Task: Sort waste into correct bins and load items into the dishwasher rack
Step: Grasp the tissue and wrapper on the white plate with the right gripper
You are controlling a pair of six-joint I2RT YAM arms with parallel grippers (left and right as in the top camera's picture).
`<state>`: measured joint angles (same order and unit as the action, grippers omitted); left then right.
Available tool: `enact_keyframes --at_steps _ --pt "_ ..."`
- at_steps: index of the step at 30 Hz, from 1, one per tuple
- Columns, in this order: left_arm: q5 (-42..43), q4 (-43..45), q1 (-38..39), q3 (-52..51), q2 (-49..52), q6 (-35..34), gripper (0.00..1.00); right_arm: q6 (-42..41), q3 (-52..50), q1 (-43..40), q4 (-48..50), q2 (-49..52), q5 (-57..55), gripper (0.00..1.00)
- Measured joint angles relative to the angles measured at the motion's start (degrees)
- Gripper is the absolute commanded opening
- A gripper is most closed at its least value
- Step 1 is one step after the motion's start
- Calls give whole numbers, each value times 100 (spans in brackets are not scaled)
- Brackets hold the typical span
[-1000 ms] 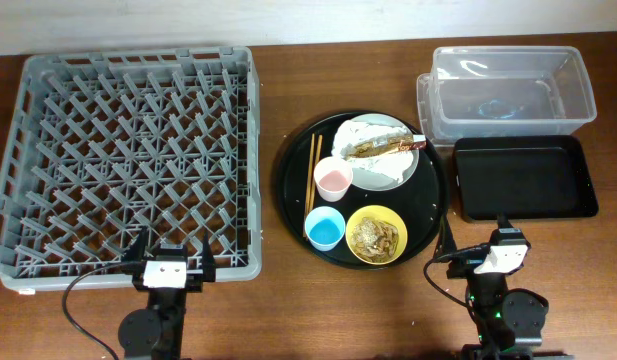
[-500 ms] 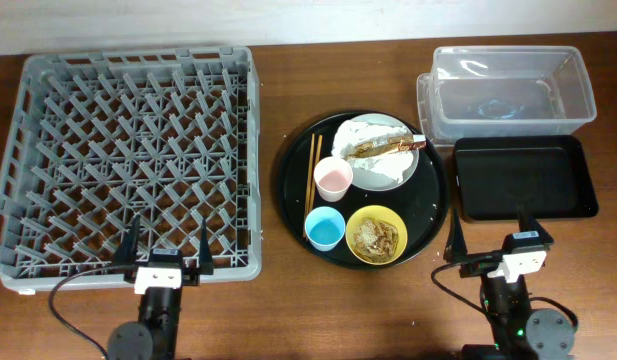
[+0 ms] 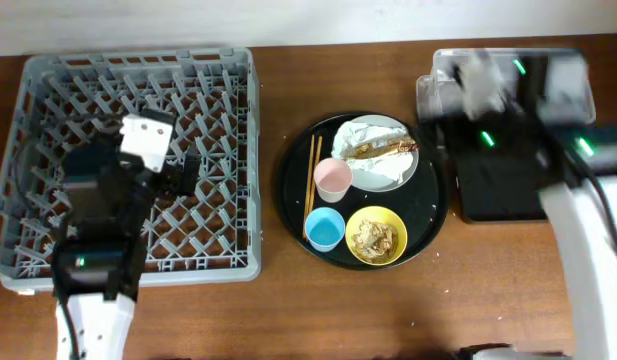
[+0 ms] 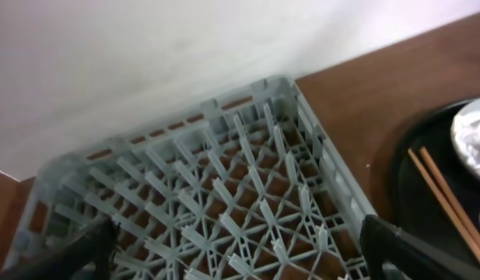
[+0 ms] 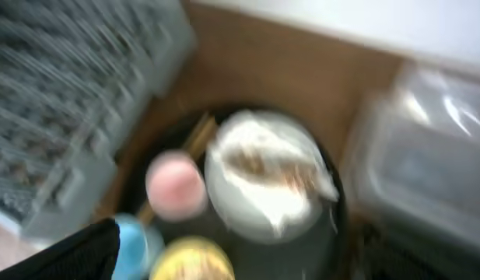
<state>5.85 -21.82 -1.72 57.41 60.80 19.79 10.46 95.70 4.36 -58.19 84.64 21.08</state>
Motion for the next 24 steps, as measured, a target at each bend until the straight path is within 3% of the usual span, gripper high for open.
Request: enact_keyframes --at_steps 4,7,9,10,13,17,24 --pt "46 -20 0 -2 411 -2 100 -28 2 201 245 1281 1193 96" --pt "151 42 0 28 542 -186 99 -581 2 208 321 1604 1311 93" --pt "144 -527 0 461 767 -332 100 -1344 2 258 396 1681 822 85" --pt "116 -1270 4 1080 1064 -361 99 -1915 2 337 437 1681 426 82" --pt "35 -2566 4 2876 2000 -437 99 -3620 2 717 424 1681 -826 85" --pt "-9 -2682 4 3281 2664 -442 99 -5560 4 1425 439 1812 -2529 87" --pt "-15 -2686 4 3281 2885 -442 99 -6437 7 1491 769 3279 -3029 91"
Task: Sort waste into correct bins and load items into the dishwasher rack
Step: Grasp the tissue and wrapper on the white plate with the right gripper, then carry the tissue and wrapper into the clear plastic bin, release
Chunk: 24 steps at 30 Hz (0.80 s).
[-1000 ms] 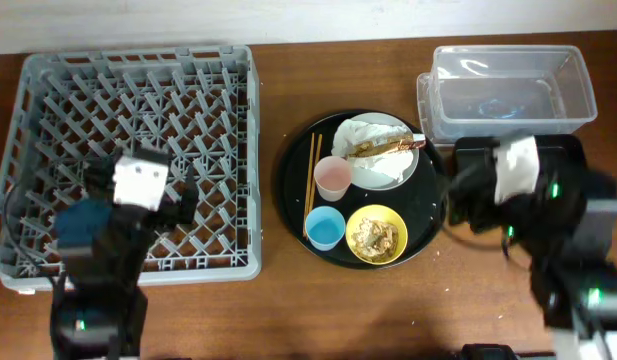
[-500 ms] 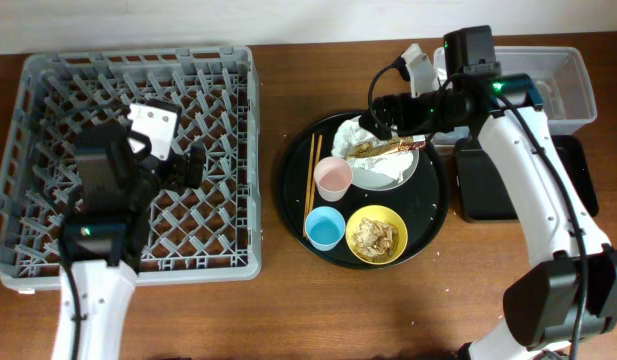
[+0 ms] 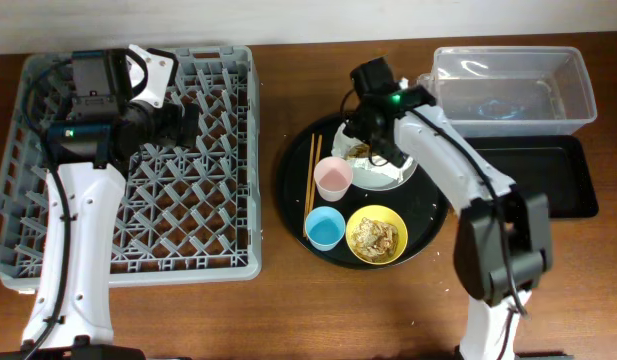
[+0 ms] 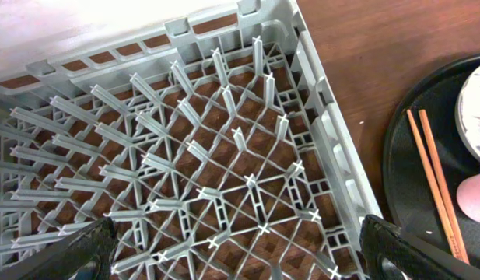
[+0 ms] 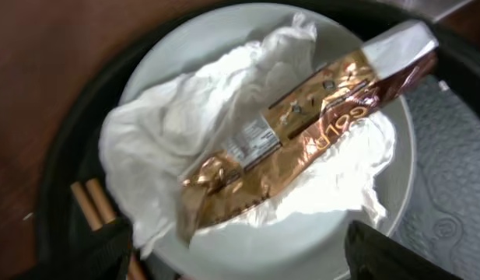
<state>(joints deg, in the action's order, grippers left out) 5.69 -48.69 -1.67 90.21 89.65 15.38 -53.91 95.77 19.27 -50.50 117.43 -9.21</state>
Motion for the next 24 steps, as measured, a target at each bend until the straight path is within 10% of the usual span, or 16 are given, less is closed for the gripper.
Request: enact_keyframes --at_steps 4,11,24 --pt "-9 -2 0 0 0 2 99 -155 2 -79 181 627 26 91" --pt "-11 0 0 0 0 0 99 -168 7 -269 367 929 348 4" --pt "-13 0 0 0 0 0 99 1652 2055 -1117 -1117 -651 890 4"
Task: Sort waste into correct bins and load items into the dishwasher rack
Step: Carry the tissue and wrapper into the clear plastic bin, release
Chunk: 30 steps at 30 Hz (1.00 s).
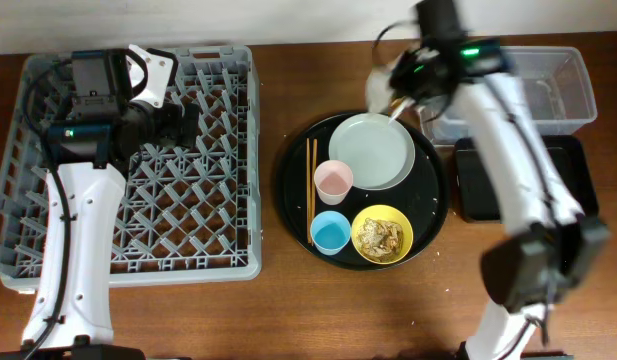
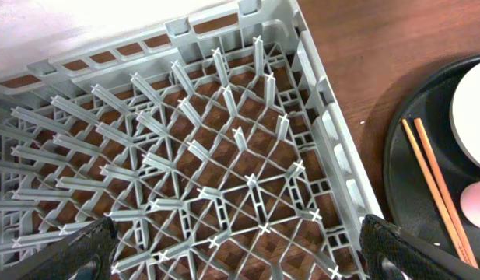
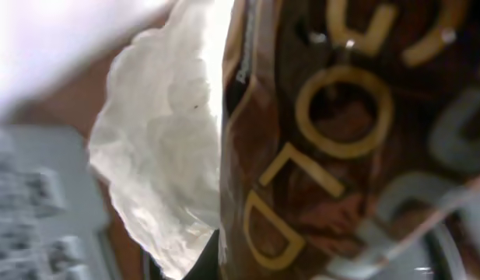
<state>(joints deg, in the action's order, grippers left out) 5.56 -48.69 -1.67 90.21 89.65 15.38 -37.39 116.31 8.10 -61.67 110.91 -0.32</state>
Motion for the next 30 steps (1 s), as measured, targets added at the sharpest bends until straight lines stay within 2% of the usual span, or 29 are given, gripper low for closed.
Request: enact_keyframes --at_steps 2,3,6,8,9,10,11,15,19,21,23,27,30 --pt "2 0 0 0 0 0 99 83 92 -435 -9 -267 -2 4" --pt "2 -2 0 0 0 0 99 138 94 -942 -9 -295 -136 4" --pt "2 -4 0 0 0 0 99 136 79 -1558 479 107 -669 4" --pt "2 -11 0 0 0 0 99 127 63 -1784 966 555 -940 10" --pt "2 0 0 0 0 0 99 118 59 -1818 1150 726 -999 44" --pt "2 -7 0 0 0 0 99 103 59 -1832 1355 935 -1047 70" --pt "2 -2 0 0 0 0 99 90 52 -1836 1519 1209 -1084 78" --pt "2 -2 0 0 0 0 99 155 4 -1836 1499 1567 -1080 87" --pt "0 0 0 0 0 0 99 765 4 -1836 1276 935 -673 88" --pt "4 -9 0 2 0 0 99 1360 11 -1827 734 142 284 87" --pt "2 0 0 2 0 0 99 1867 127 -1622 -293 -960 1349 87" --pt "2 -2 0 2 0 0 100 2337 146 -752 -2009 -1193 1622 83" --pt "0 -2 0 2 0 0 99 2417 -280 -212 -2411 -1132 1370 82"
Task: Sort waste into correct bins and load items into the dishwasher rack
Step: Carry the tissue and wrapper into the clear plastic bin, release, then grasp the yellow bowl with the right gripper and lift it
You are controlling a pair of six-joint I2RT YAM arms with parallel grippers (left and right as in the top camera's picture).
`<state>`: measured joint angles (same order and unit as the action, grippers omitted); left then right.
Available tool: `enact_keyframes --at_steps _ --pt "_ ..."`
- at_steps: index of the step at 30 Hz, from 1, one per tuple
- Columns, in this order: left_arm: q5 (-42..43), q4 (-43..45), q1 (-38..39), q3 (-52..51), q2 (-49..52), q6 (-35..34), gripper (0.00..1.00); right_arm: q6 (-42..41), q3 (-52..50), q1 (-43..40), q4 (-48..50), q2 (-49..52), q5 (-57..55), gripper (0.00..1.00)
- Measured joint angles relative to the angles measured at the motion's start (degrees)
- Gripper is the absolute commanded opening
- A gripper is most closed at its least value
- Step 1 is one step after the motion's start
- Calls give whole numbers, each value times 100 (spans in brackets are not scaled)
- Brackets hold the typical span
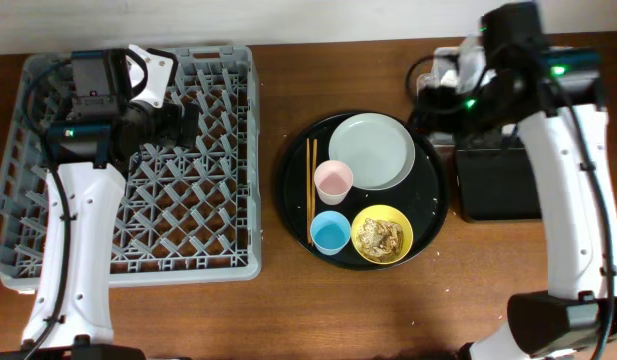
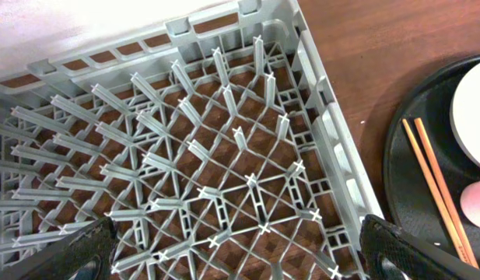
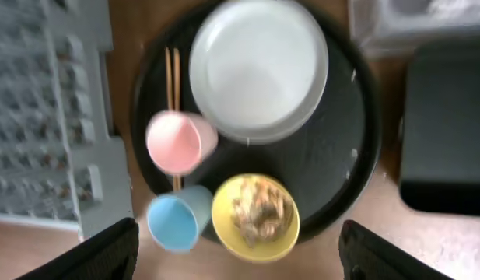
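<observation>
A round black tray (image 1: 435, 210) holds a bare white plate (image 1: 371, 150), a pink cup (image 1: 333, 180), a blue cup (image 1: 329, 232), a yellow bowl of food scraps (image 1: 377, 235) and chopsticks (image 1: 310, 190). My right gripper (image 3: 240, 237) hangs open and empty high over the tray, near its right edge by the bins (image 1: 435, 100). The same plate (image 3: 259, 66) and yellow bowl (image 3: 255, 218) lie below it. My left gripper (image 2: 240, 249) stands open over the far part of the grey dishwasher rack (image 1: 238, 265). No wrapper or napkin is in view.
A black bin (image 1: 498, 185) sits right of the tray. Behind it a clear plastic bin (image 1: 578, 85) is mostly covered by my right arm. The rack's prongs (image 2: 224, 155) fill the left wrist view, and the tray edge lies just right of the rack.
My right gripper was shut on a gold-brown wrapper and a white napkin beside the clear bin. Now it is open and empty above the tray. The left arm has not moved.
The wrapper and napkin first lay on the white plate, with my right arm over the bins. Then my right gripper was over the plate and the left gripper over the rack's far part. Then the plate was bare and the waste held by the clear bin; now it is released.
</observation>
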<state>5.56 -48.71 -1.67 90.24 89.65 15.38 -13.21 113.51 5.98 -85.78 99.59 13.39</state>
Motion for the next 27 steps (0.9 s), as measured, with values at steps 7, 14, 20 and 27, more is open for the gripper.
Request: enact_keyframes --at_steps 7,14,20,27 --pt "2 0 0 0 4 0 99 -345 -2188 542 975 42 -46 73" --pt "0 -2 0 0 4 0 100 -2756 -4232 1641 3600 98 -7 44" --pt "0 0 0 0 4 0 100 -3311 -4347 2041 3663 101 -457 39" --pt "2 0 0 0 4 0 99 -3348 -4347 2199 3663 374 -654 30"
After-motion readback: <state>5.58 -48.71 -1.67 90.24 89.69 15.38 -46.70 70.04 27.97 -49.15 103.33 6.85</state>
